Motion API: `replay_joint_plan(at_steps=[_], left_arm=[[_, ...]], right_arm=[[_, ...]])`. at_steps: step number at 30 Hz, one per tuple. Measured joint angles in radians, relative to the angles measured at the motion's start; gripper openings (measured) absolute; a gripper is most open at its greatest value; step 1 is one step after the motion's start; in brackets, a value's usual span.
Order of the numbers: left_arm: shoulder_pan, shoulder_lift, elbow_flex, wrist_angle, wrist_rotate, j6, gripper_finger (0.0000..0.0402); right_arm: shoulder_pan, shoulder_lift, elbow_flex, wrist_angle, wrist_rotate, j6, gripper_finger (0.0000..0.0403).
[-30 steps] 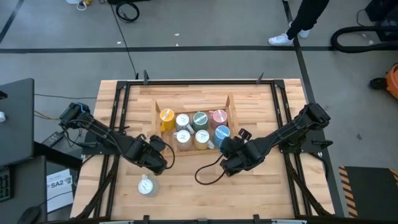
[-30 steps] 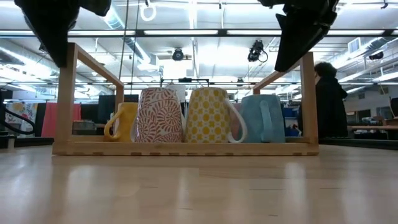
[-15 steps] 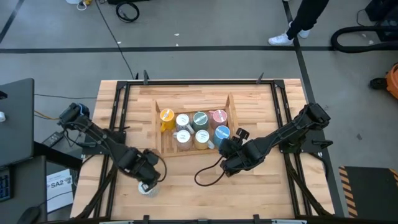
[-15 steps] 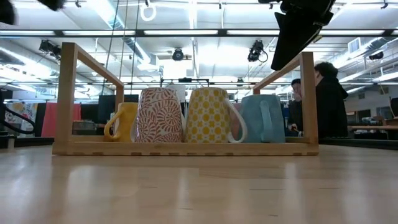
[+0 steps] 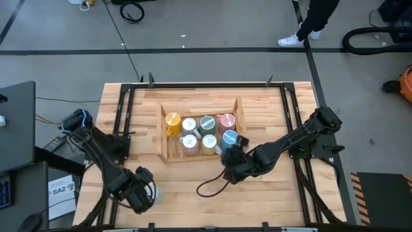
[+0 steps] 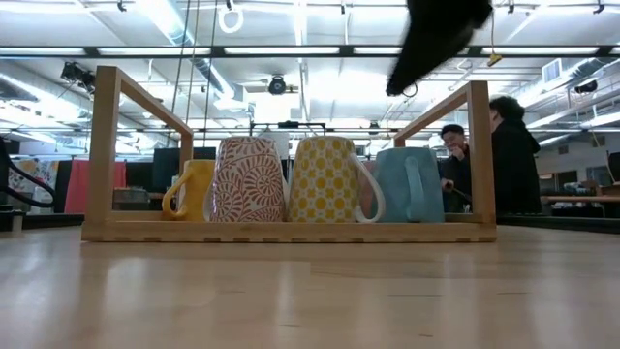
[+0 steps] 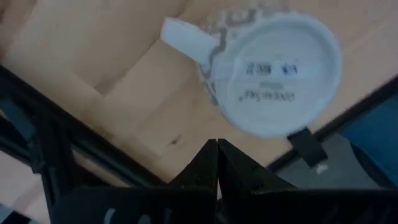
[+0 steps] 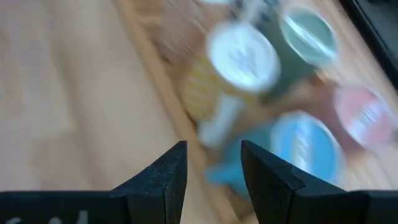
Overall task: Place coffee mugs
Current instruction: Put the gray patterned mug on the shelf
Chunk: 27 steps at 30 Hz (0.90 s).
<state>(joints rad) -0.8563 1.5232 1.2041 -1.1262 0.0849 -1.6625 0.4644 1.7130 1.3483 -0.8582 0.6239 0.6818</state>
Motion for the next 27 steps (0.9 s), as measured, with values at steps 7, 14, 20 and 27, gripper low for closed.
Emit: replay_joint_plan(at_steps=[7, 14, 20, 27], left_arm=[[-0.039, 0.040, 0.000, -0.021, -0.013, -0.028, 0.0013], [-0.040, 0.050, 0.000, -0.036, -0.014, -0.028, 0.0013], [-0.037, 0.049, 0.000, -0.049, -0.018, -0.027, 0.0013], [-0.037, 0.049, 0.000, -0.047, -0.021, -0.027, 0.0013]], right_arm=[[-0.008, 0.002, 0.000, 0.375, -0.120, -0.270, 0.0156], [-0.031, 0.003, 0.000, 0.647, -0.227, -0.402, 0.0156], [-0.035, 0.003, 0.000, 0.686, -0.259, -0.429, 0.0156], [-0.020, 0.003, 0.000, 0.709, -0.255, -0.420, 0.0156]])
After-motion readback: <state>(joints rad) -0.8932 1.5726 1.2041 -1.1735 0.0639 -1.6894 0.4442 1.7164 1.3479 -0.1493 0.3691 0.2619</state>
